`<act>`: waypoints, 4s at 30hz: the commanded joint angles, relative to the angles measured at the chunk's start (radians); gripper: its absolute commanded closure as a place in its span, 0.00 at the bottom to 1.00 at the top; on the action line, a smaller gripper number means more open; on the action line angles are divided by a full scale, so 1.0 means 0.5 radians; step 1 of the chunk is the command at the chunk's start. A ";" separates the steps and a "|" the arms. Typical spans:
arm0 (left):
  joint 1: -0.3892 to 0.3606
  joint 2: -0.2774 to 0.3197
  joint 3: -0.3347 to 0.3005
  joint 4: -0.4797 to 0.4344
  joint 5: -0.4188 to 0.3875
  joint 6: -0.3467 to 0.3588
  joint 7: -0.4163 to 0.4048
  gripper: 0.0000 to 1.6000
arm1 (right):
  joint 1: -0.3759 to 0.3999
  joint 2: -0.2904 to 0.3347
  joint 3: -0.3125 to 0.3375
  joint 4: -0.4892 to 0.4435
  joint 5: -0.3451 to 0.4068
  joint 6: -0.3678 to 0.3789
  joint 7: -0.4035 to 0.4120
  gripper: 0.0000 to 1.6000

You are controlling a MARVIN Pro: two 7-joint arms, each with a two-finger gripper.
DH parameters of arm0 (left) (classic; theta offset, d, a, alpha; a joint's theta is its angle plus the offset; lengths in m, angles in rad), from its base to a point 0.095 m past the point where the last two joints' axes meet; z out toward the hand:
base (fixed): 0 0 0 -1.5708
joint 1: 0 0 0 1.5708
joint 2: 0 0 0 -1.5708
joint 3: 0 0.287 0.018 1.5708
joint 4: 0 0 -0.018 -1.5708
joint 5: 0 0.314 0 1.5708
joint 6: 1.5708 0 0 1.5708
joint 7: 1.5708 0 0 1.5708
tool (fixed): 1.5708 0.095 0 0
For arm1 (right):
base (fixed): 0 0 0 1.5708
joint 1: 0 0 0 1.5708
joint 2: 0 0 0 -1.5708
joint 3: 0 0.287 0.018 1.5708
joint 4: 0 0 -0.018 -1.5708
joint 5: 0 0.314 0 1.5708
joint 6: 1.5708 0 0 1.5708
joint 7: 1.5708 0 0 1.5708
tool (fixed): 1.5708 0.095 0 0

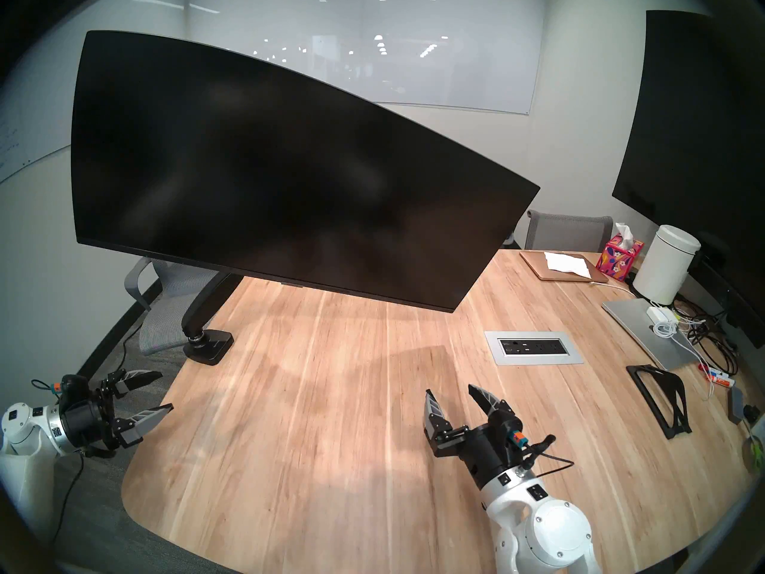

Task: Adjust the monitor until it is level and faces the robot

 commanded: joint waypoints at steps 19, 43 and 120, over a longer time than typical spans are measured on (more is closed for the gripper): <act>-0.001 -0.003 -0.018 -0.020 0.003 0.009 0.001 0.00 | 0.007 0.000 0.004 -0.041 -0.003 0.002 -0.001 0.00; -0.003 -0.004 -0.018 -0.019 0.005 0.010 -0.001 0.00 | 0.124 -0.014 0.018 0.053 0.125 0.107 0.045 0.00; -0.012 -0.002 -0.013 -0.009 0.008 0.007 -0.007 0.00 | 1.665 -0.046 -0.207 1.461 0.442 0.205 0.126 0.00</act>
